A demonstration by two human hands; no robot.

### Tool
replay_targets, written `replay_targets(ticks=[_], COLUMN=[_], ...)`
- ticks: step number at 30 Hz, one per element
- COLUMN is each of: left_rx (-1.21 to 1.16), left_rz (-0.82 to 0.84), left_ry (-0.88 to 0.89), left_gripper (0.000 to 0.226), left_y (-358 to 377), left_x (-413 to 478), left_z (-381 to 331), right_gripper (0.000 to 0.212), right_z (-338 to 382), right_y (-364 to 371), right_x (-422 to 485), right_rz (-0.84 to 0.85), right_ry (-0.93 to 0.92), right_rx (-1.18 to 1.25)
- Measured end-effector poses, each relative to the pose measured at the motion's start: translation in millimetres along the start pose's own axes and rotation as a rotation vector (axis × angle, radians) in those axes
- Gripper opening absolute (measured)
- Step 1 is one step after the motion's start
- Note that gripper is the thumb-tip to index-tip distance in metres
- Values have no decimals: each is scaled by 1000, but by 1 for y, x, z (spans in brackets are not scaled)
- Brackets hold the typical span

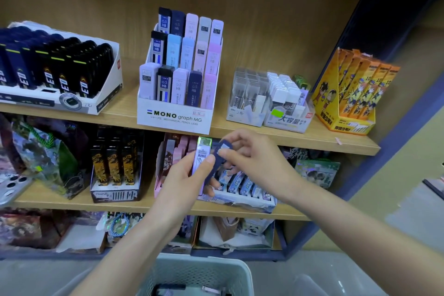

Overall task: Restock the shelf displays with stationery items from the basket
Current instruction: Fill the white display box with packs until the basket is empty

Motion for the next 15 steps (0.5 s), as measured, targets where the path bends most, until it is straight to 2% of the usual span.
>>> replay_targets(ticks=[4,8,12,15], left_rx=[-75,-40,-38,-16], left_rz=[-37,-11,-71,-136], left_ry=[-26,-46,42,116], left_gripper=[22,27,19,16], left_y=[-10,-22,-34,-43], left_x=[2,1,0,-1], left_z=[-4,-9,-18,-25], right_gripper=[13,26,35,30], right_z=[12,25,30,32], right_y=[-12,-16,-7,2], right_x=[0,-7,-12,-13], right_rz=[-35,-22,-14,-16], right_ry=[-76,-171,-142,-95], right_rx=[112,54,108,192])
Point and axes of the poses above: each hand's wrist, its own x-axis towards the middle knuckle, its own y-axis out of the palm, z = x × y, the point moved 6 cm from there along x, towards the middle knuckle, and after that the axes turned 6 degrees about -x, right-handed, at the moved point
